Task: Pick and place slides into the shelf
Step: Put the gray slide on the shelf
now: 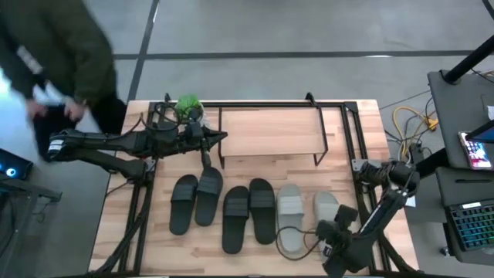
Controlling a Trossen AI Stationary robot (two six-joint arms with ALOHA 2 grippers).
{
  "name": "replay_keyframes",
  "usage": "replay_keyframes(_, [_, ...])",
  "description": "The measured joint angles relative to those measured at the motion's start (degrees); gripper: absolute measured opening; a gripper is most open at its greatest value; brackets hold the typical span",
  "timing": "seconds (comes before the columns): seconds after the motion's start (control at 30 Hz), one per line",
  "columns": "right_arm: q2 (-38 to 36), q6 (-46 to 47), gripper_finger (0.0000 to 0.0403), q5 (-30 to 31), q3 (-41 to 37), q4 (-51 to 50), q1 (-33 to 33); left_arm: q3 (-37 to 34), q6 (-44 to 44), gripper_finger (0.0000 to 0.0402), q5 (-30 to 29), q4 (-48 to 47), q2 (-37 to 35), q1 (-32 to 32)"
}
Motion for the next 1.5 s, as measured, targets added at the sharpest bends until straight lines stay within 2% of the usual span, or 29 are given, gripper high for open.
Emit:
replay_keyframes(0.47, [5.7, 1.1, 0.0201, 1.8, 0.2, -3.5, -2.5, 0.0, 0.1, 0.0000, 0.2, -0.2, 0.1, 0.0])
replay_keyframes(0.73, [6.4, 1.1, 0.0195, 2.9, -2.1, -7.9, -4.8, 0.0, -0.1, 0.0000, 0.4, -0.2, 0.0, 0.0])
replay_keyframes(1.5, [5.3, 1.1, 0.0019, 3.1, -3.3, -8.7, -6.4, 0.0, -0.2, 0.0000, 0.5, -0.2, -0.1, 0.0])
